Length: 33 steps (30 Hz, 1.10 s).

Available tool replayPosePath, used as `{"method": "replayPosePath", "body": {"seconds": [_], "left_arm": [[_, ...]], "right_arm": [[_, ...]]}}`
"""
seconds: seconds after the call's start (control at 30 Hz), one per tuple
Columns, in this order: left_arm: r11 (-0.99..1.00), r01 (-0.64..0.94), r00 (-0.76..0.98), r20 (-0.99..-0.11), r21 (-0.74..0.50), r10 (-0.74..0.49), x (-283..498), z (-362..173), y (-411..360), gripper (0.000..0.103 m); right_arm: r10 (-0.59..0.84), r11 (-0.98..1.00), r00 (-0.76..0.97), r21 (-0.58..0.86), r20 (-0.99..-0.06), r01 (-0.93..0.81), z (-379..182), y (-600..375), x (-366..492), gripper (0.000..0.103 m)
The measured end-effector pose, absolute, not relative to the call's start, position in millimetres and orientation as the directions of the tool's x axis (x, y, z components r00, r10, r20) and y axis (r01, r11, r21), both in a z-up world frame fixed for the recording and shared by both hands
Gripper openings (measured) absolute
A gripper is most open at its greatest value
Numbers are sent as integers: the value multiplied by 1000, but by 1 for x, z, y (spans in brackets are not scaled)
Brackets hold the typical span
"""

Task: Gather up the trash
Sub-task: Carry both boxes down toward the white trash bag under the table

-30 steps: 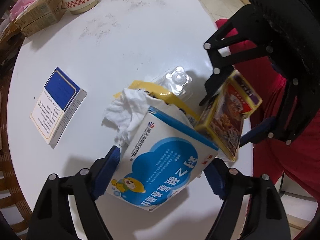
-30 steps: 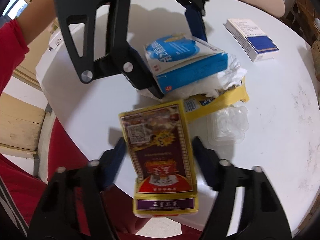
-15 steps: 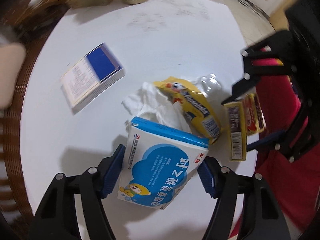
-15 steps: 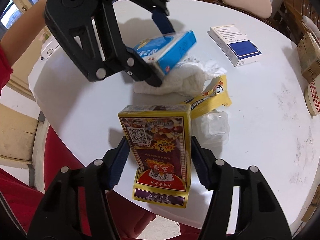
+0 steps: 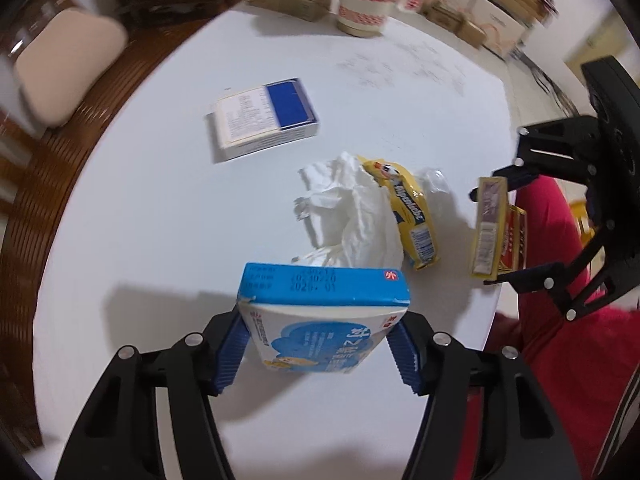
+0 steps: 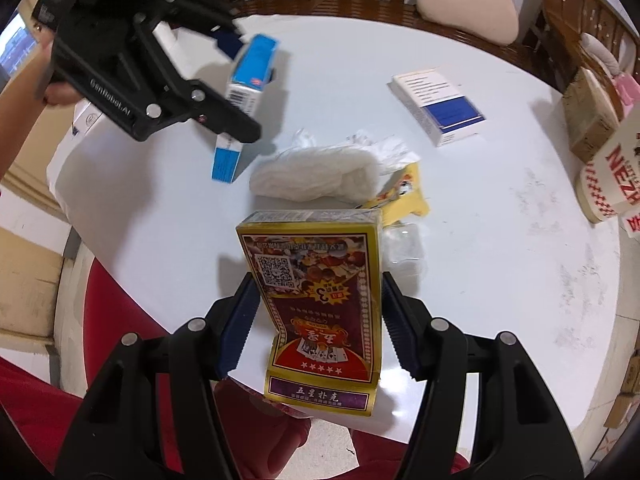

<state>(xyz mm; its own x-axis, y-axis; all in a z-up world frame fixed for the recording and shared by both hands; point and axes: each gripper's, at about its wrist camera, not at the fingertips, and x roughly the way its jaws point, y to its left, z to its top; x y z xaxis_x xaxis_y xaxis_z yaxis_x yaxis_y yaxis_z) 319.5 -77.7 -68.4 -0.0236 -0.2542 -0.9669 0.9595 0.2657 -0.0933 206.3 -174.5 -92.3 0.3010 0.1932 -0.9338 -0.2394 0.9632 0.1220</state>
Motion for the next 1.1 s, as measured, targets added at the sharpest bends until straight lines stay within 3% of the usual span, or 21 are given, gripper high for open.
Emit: {"method": "replayPosePath", "body": {"seconds": [0.43,1.1], "left_arm": [[575,818,190,-934,-20,-303,291,-39,-34,60],[745,667,346,-888,6,-302,186,-2,-2,60]], "right_arm": [[121,979,391,44,-913,-201,-53,-176,191,60],[156,961,502,14,-851,-276,1,-159,143,60]]}}
